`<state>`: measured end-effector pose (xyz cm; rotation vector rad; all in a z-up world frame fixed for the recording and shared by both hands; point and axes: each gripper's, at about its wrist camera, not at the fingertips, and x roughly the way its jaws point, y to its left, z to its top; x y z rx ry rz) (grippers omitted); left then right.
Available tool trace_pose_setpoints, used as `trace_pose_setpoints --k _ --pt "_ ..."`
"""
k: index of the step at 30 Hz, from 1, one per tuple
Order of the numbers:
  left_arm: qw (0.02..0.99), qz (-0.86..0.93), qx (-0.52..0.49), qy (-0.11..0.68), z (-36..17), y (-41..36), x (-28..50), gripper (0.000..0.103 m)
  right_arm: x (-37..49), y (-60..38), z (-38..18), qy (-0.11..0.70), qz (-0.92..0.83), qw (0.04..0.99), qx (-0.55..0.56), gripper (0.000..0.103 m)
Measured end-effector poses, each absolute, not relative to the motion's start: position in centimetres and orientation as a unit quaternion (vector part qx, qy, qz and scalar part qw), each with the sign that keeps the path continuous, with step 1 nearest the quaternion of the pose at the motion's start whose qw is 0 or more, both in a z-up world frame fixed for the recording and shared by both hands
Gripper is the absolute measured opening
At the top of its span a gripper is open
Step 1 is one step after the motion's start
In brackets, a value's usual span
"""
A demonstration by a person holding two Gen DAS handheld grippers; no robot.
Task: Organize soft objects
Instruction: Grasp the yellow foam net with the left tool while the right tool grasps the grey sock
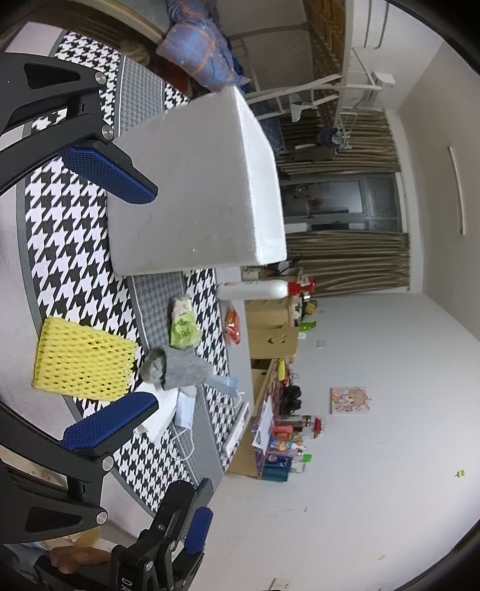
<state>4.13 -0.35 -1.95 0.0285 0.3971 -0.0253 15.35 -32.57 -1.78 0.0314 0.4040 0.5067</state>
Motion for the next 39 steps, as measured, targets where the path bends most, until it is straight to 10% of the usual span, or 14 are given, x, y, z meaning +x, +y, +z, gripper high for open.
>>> trace_pose_setpoints --k 39 --pt "0.935 -0.039 0.039 0.350 -7.1 -3.5 11.5 0.102 24.6 -31.7 -3.8 0.285 0.252 0.925 0.004 0.102"
